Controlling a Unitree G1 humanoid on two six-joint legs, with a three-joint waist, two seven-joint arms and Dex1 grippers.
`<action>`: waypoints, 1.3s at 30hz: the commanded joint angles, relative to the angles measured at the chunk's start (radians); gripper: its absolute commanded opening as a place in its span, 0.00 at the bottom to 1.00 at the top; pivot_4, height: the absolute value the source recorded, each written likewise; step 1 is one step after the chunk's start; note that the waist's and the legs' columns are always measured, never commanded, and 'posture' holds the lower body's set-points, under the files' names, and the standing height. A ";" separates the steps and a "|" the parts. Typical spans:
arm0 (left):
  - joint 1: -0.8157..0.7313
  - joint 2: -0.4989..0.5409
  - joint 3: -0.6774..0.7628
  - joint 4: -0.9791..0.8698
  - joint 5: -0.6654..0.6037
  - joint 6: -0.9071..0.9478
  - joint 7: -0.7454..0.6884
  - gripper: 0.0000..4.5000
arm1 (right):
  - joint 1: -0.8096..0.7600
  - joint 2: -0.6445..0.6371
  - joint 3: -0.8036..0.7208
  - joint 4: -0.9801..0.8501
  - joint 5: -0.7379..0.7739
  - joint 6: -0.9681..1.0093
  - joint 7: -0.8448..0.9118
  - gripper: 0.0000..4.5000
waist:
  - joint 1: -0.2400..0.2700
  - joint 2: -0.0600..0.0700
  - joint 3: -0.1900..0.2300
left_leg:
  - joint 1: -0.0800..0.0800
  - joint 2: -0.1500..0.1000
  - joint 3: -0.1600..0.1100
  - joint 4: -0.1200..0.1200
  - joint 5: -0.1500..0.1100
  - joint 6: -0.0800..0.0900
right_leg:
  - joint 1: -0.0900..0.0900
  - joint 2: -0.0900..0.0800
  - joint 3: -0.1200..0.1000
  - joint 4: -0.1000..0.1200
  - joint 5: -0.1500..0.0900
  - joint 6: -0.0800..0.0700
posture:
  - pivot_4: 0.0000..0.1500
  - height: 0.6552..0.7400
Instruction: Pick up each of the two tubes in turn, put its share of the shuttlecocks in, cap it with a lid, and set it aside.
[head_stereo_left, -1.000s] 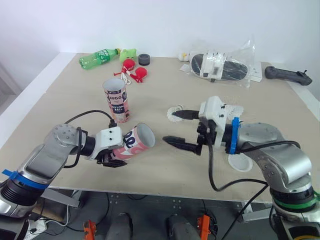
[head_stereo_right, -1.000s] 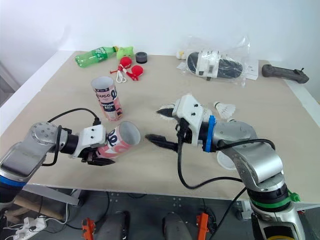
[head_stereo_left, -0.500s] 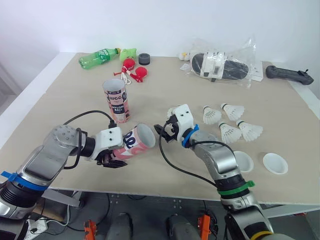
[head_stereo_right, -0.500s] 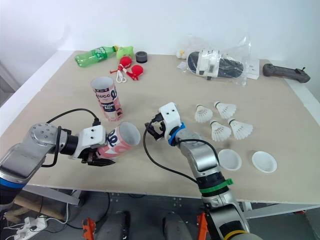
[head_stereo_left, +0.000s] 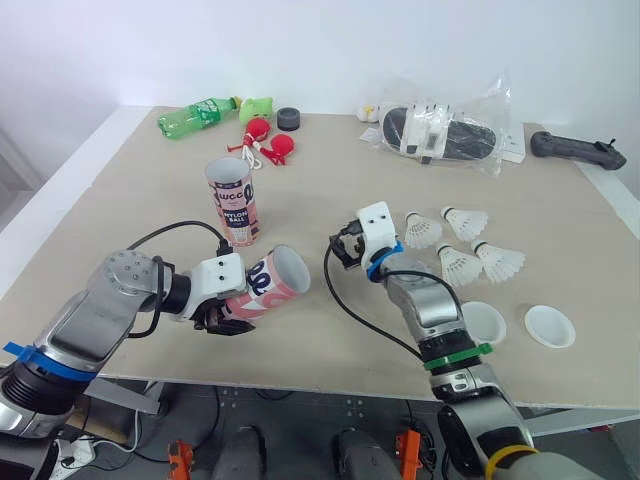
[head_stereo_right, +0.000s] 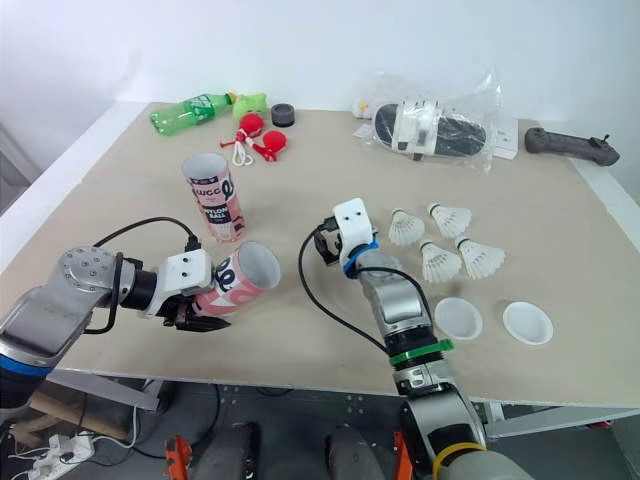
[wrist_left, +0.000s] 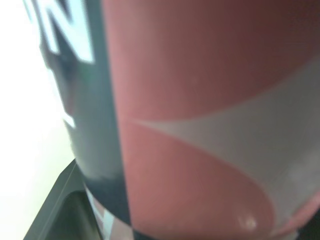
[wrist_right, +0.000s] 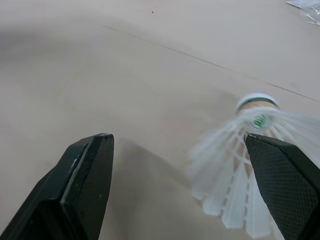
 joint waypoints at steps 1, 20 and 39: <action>0.031 -0.023 -0.057 0.040 0.011 -0.021 0.002 0.67 | -0.048 0.016 -0.021 0.035 -0.009 -0.057 -0.015 0.99 | 0.000 0.000 0.000 | 0.000 0.000 0.000 0.000 0.000 0.001 | 0.000 0.000 0.000 0.000 0.000 -0.001 | 1.00 1.00; 0.052 -0.037 -0.046 0.048 0.021 -0.044 0.012 0.67 | -0.121 0.066 -0.054 0.260 -0.036 -0.194 -0.067 0.02 | -0.002 0.003 -0.002 | 0.001 0.000 0.001 0.000 0.005 0.005 | 0.002 -0.001 -0.001 0.000 0.003 -0.002 | 1.00 1.00; 0.042 -0.044 -0.060 0.050 0.022 -0.033 -0.001 0.67 | 0.005 -0.590 0.014 -0.763 0.338 0.107 0.875 0.02 | 0.004 0.010 -0.001 | 0.000 0.001 0.005 -0.003 0.005 0.004 | 0.001 -0.004 -0.002 -0.001 -0.002 -0.003 | 1.00 1.00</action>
